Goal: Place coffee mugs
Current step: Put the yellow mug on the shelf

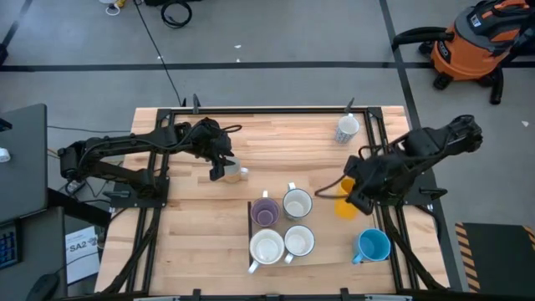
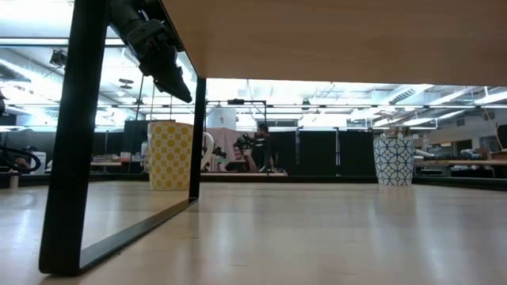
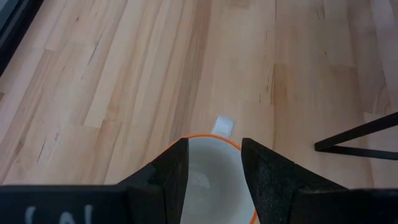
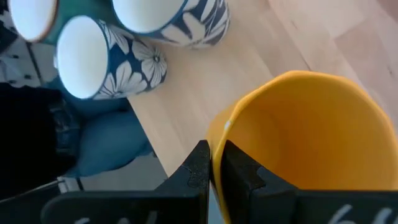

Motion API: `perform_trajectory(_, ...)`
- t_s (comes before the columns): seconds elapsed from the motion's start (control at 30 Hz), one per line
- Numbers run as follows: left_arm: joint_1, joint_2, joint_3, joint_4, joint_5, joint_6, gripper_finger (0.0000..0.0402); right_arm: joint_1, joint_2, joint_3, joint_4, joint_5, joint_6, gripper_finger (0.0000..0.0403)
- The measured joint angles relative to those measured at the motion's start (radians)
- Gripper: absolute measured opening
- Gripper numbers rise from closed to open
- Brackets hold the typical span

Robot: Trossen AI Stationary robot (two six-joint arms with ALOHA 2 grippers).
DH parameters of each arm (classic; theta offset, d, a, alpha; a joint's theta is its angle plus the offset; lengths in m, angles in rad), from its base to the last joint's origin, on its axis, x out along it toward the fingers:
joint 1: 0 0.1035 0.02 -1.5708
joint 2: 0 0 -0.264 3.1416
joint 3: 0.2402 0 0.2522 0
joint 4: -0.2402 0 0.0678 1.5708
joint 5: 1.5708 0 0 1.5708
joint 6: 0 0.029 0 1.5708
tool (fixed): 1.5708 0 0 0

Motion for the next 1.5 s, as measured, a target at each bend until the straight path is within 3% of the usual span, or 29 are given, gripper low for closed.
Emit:
perform_trajectory(0.53, 0.000, 0.000, 0.000, 0.003, 0.000, 0.000, 0.0156, 0.188, 0.105, 0.000, -0.077, 0.030, 0.039, 0.0028)
perform_trajectory(1.17, 0.000, 0.000, 0.000, 0.007, 0.000, -0.001, 0.0156, 0.206, 0.110, -0.002, -0.128, 0.083, -0.074, 0.0033)
perform_trajectory(1.5, 0.000, 0.000, 0.000, 0.006, 0.000, -0.002, 0.0156, 0.250, 0.128, -0.002, -0.128, 0.048, -0.064, 0.0034)
